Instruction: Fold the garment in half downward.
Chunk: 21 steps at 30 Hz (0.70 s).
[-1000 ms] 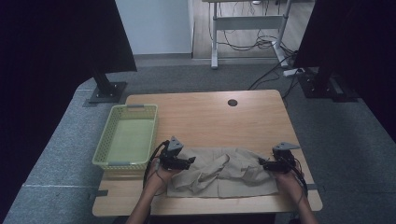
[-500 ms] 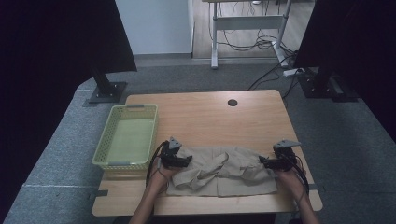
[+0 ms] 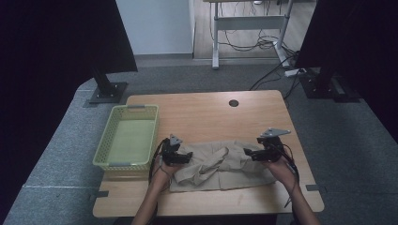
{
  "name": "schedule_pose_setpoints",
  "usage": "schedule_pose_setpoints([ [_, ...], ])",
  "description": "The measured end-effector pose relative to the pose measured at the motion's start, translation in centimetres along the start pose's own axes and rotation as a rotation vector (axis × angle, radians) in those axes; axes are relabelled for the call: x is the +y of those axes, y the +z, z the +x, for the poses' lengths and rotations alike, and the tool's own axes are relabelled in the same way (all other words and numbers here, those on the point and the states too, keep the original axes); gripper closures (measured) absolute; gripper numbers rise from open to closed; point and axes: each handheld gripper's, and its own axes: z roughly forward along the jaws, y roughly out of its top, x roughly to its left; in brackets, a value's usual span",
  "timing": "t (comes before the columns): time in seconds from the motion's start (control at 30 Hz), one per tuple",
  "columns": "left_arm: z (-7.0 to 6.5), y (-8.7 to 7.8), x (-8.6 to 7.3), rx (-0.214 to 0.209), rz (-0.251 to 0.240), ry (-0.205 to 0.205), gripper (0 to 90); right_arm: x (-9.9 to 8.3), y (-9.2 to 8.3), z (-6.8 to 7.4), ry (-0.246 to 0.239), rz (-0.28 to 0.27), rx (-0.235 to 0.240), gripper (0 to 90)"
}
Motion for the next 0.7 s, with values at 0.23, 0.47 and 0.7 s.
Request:
schedule_pose_setpoints([
  [0.23, -0.1, 0.0, 0.0, 0.008, 0.000, -0.006, 16.4, 1.6, 3.2, 3.7, -0.069, 0.030, 0.113, 21.7],
  [0.47, -0.1, -0.1, -0.1, 0.013, 0.000, -0.010, 16.5, 1.2, 5.4, 4.7, -0.080, 0.114, 0.062, 60.1],
  [0.7, -0.1, -0.1, -0.1, 0.018, 0.000, -0.015, 16.5, 0.1, 1.4, 6.2, -0.075, -0.023, 0.084, 83.1],
])
